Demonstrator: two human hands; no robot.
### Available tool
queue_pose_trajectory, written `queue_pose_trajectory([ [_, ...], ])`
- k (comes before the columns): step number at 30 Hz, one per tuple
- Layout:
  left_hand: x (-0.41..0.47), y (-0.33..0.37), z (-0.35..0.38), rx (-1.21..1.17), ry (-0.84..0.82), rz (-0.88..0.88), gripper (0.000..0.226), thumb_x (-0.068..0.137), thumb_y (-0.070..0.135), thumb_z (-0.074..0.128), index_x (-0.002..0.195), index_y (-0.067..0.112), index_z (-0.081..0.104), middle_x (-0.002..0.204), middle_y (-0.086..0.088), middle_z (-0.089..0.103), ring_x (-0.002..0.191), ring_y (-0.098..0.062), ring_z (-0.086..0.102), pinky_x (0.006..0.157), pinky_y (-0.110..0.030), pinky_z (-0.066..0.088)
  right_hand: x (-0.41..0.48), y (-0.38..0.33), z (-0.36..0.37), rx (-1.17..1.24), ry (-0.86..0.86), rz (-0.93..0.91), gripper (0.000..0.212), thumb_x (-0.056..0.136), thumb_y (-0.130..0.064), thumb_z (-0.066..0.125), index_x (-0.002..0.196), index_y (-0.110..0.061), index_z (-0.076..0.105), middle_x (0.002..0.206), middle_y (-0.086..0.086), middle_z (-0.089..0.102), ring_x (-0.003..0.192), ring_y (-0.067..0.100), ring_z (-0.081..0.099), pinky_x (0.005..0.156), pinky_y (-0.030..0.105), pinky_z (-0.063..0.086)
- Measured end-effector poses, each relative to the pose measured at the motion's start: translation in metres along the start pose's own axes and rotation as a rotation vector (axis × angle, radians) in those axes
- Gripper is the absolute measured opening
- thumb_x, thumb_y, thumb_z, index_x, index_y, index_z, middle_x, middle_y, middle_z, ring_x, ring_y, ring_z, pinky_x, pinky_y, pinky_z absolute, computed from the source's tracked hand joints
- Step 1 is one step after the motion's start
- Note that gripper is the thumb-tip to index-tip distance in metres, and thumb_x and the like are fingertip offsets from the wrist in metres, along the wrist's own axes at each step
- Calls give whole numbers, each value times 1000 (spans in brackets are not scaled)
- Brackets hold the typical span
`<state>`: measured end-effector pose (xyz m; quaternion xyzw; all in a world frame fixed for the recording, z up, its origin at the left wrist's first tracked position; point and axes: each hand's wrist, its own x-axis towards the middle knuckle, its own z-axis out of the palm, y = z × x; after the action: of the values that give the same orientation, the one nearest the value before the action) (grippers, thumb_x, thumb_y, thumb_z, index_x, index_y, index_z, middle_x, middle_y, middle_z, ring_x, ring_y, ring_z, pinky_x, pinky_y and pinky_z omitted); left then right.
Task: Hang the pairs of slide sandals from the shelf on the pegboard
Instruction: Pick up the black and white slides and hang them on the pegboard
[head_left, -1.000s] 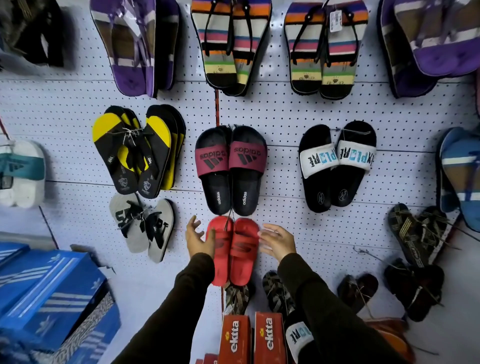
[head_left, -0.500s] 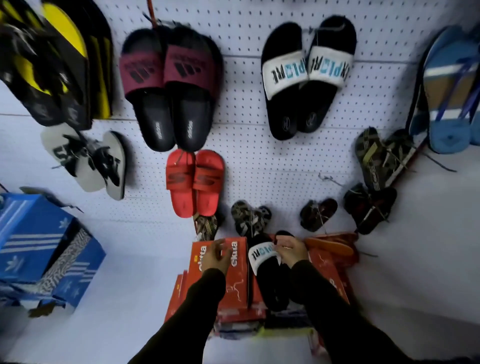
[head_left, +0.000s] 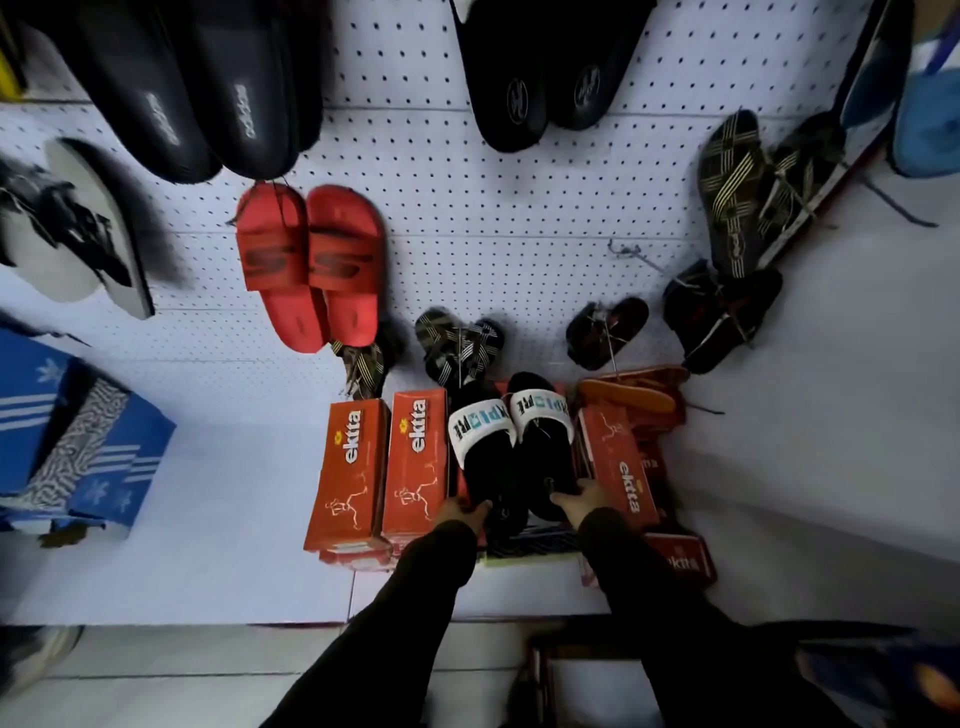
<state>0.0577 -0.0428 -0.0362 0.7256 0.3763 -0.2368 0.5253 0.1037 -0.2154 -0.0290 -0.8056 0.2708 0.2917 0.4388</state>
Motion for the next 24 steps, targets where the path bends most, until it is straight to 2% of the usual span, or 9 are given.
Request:
queue_pose_trajectory([
  [4,11,0,14,-170,13,-93,48,88,18,65,128,-8,55,128,-29,61,116,-42,61,99,-52,49,12,4,5,71,34,-17,46,88,-11,68,129,7,58,131,25,63,123,39,59,108,46,45],
  [9,14,-2,21,-217,66,-113,48,88,16,65,128,-8,56,126,-28,63,114,-39,63,102,-43,49,25,8,6,143,50,12,41,88,-6,67,125,9,60,123,27,66,113,42,63,102,49,50],
  [11,12,-2,20,-269,55,-116,47,88,14,65,127,-9,57,125,-28,63,113,-39,64,101,-46,50,26,10,3,176,23,63,34,86,-7,68,115,10,65,103,25,70,91,35,66,86,39,56],
  [13,10,-3,17,-334,29,-136,48,87,14,66,128,-9,56,125,-28,63,110,-39,65,98,-49,52,24,9,0,259,-4,144,16,85,-9,71,89,5,66,71,15,61,61,27,57,58,29,51],
  [15,5,-3,12,-414,-7,-151,50,88,12,66,132,-7,52,128,-28,61,108,-40,64,88,-49,56,22,11,-3,345,-53,219,21,83,-10,72,71,0,58,62,12,54,53,22,51,53,29,47],
  [17,-3,-2,7,-479,-2,-162,54,87,11,67,135,-6,48,133,-27,57,113,-43,61,79,-42,56,15,9,-5,483,-136,241,11,86,-4,69,86,5,62,86,20,63,80,30,64,80,37,58],
  [19,-10,-2,4,-483,21,-149,59,86,12,68,137,-3,45,136,-26,55,115,-43,60,77,-37,54,10,10,-6,634,-181,243,31,88,4,63,118,13,58,122,25,62,119,37,59,103,46,50],
  [21,-21,-3,0,-505,38,-124,57,85,14,69,136,-1,47,135,-25,56,108,-40,62,71,-35,56,-3,8,-6,693,-206,215,43,88,8,61,130,13,52,137,27,56,131,41,51,108,49,46],
  [24,-33,-1,-10,-591,39,-54,57,84,14,70,134,0,49,126,-19,62,105,-36,62,70,-35,58,-26,3,-8,740,-188,143,42,88,11,60,129,14,52,139,30,54,132,42,50,108,50,45],
])
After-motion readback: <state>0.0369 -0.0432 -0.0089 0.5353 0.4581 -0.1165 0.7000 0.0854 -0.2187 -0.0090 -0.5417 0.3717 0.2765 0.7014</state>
